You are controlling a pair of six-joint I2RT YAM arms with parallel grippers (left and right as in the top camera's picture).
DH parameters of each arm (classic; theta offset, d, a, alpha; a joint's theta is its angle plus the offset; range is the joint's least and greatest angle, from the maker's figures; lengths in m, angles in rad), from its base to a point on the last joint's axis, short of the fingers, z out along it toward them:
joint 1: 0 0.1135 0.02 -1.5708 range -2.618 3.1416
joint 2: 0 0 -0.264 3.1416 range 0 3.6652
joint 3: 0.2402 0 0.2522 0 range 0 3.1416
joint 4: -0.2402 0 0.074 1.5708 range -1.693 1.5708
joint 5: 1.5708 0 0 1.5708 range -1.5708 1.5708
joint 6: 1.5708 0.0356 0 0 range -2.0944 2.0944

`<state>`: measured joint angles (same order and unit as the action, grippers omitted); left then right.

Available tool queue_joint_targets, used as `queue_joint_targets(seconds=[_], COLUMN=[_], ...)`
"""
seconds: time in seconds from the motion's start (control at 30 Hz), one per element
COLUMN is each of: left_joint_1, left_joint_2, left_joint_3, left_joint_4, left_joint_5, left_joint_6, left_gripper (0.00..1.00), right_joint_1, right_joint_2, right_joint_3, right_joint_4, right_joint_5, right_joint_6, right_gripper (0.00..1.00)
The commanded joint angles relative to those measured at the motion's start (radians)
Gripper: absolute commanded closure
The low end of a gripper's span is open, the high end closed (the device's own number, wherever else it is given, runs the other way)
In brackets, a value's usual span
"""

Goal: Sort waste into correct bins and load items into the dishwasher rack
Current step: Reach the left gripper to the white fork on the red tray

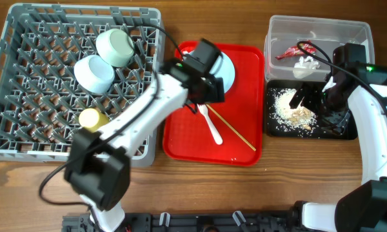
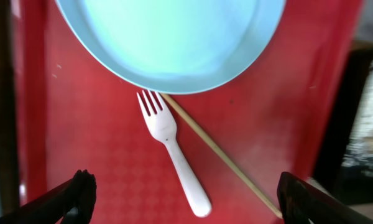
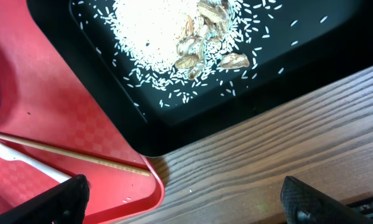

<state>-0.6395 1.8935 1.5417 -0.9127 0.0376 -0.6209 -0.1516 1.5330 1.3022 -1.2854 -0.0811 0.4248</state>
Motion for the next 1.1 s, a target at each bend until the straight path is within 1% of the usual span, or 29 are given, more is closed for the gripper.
queue_joint_targets(seconds=[0.0,0.2,0.43,0.9,1.07], left_joint_1=[-0.037,-0.05,-0.048,-0.048,-0.048], left_joint_2=[0.078,0.174,0.227,0.245,0.247], left_joint_3=[-0.006,-0.006,-0.006,-0.037,-0.064], left_joint_4=[0.002,0.002,0.01,0.043,0.05], left_joint_5=[-0.062,-0.062,-0.082,-0.105,-0.153], left_joint_6=[-0.051,-0.05,-0.05,-0.05,-0.05], left_gripper=[0.09,0.12,0.13,0.16,0.16], right_joint_1=[-0.001,-0.001,-0.001,-0.001,-0.001], right_joint_2=[-0.019,-0.018,-0.018,-0.019,-0.019], right_joint_3=[0.02,0.02,0.02,0.02,0.02], right_joint_4=[0.002,0.002,0.002,0.001,0.001], right_joint_5=[0.003,0.003,0.003,0.003,0.003], right_joint_6=[-0.006,-0.006,-0.006,-0.006,-0.006], right_gripper=[0.0,0.0,0.0,0.0,0.0])
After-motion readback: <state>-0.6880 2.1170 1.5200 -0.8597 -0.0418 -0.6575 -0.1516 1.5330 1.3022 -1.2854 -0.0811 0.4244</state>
